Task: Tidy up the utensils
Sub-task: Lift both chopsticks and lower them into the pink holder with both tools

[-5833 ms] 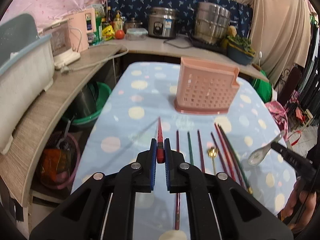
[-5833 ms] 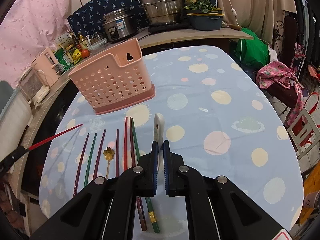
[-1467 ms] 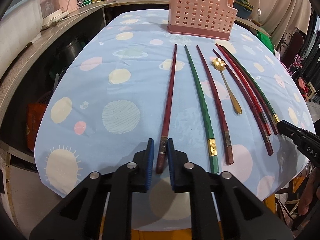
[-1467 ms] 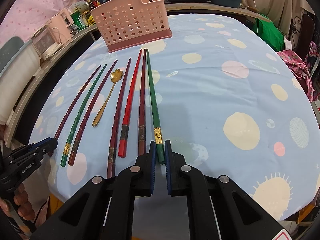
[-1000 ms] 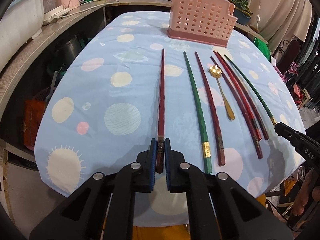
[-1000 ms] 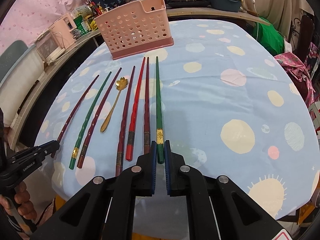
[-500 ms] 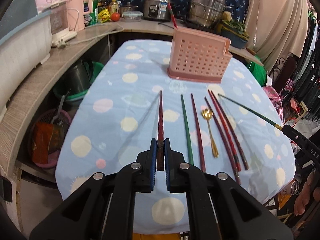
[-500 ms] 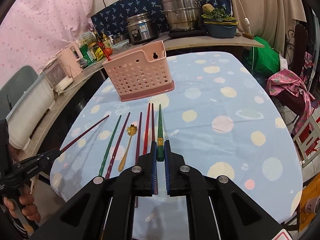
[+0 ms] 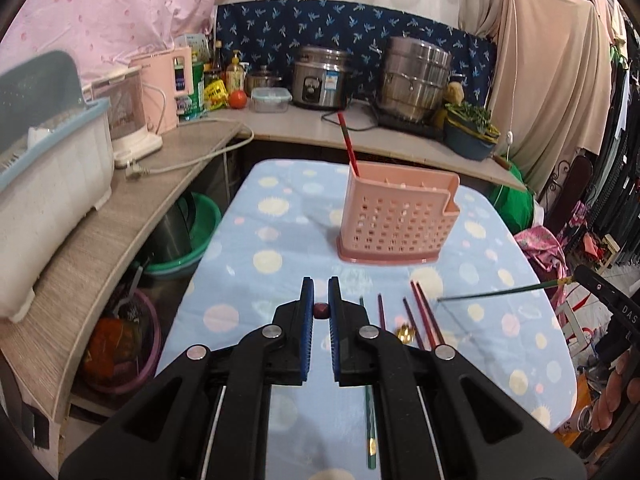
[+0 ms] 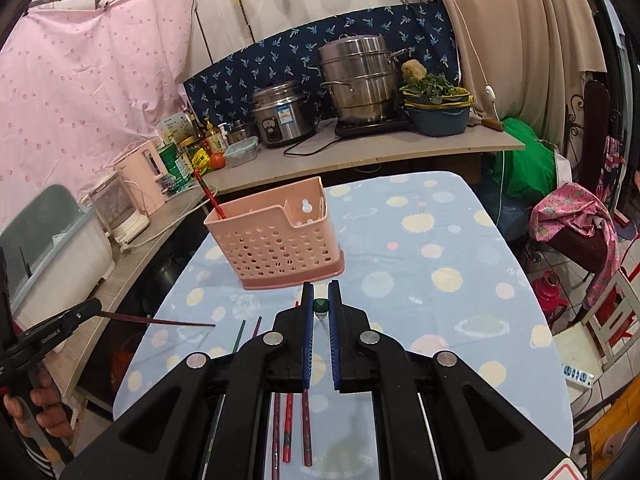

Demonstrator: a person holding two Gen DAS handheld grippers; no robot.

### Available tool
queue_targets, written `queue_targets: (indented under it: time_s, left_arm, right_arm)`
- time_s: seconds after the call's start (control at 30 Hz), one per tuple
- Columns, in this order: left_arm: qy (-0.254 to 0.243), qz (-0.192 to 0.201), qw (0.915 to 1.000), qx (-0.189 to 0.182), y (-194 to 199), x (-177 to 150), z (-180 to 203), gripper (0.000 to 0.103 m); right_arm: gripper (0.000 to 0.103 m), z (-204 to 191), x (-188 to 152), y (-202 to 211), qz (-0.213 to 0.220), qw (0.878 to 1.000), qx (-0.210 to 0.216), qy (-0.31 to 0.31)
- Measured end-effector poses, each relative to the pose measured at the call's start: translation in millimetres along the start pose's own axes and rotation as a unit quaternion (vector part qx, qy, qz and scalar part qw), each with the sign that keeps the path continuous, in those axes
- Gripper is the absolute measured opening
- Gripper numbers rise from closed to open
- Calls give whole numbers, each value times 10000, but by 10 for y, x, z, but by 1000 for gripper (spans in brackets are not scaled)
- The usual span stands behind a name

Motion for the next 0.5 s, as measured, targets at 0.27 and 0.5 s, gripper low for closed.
queue_targets:
  time_s: [0.27,0.5]
  left_arm:
    - [-48,273,9996,-61,-33,440,105,7]
    - [23,608,9976,-321,9,940,247,7]
  right_arm:
    - [7,-38,354,-95,195,9998,74,9]
    - [7,-118,798,-141,474,9985,277,-61]
Point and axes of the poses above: each gripper's, at about its wrist camera, not at the fingertips, and y roughly against the way its jaws point, z to its right, x to its top, the point moved 6 cm from there along -y, roughly the way its jaws point, and after that the axes turned 2 degrees about -x, right-handed, at the moved point
